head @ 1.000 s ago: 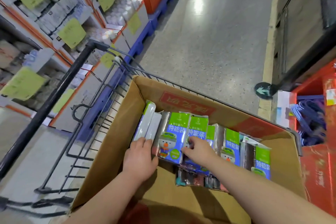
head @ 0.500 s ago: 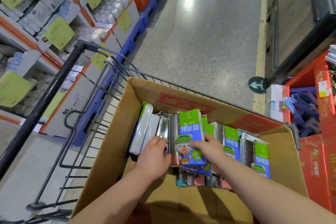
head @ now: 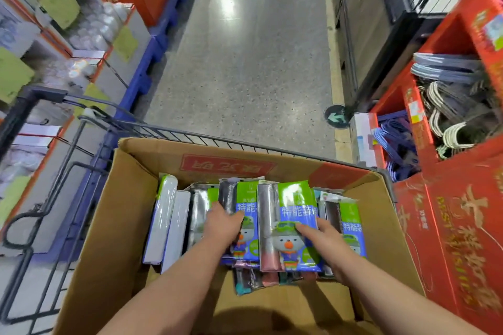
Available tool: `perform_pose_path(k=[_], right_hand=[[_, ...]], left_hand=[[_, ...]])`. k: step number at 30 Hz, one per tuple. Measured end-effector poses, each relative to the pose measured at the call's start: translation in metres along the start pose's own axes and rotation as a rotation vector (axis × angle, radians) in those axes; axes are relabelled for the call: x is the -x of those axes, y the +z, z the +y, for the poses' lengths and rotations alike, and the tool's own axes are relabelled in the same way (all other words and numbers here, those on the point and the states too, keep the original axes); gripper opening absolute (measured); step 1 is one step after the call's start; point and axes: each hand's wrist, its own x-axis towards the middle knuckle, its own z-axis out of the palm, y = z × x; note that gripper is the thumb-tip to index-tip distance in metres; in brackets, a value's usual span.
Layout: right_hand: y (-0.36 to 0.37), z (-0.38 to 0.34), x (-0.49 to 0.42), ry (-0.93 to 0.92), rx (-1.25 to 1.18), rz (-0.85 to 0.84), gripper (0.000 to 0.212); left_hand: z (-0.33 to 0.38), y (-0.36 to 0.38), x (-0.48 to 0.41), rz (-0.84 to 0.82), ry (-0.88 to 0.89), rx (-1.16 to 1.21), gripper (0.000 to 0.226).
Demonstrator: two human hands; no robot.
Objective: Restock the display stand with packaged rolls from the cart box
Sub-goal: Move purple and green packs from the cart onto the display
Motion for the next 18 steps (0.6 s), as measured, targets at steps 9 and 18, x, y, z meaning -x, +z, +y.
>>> perform_pose_path(k=[9, 18], right_hand=[[-0.002, 0.010, -0.003, 0.046, -0.134, 0.103, 0.078], [-0.003, 0.012, 0.040, -0.075, -0.177, 0.282, 0.022]], left_hand=[[0.020, -0.026, 0.030, -0.085, -0.066, 0.240, 0.064], [0.022, -0.037, 0.070, -0.210, 0.050, 0.408, 0.047]])
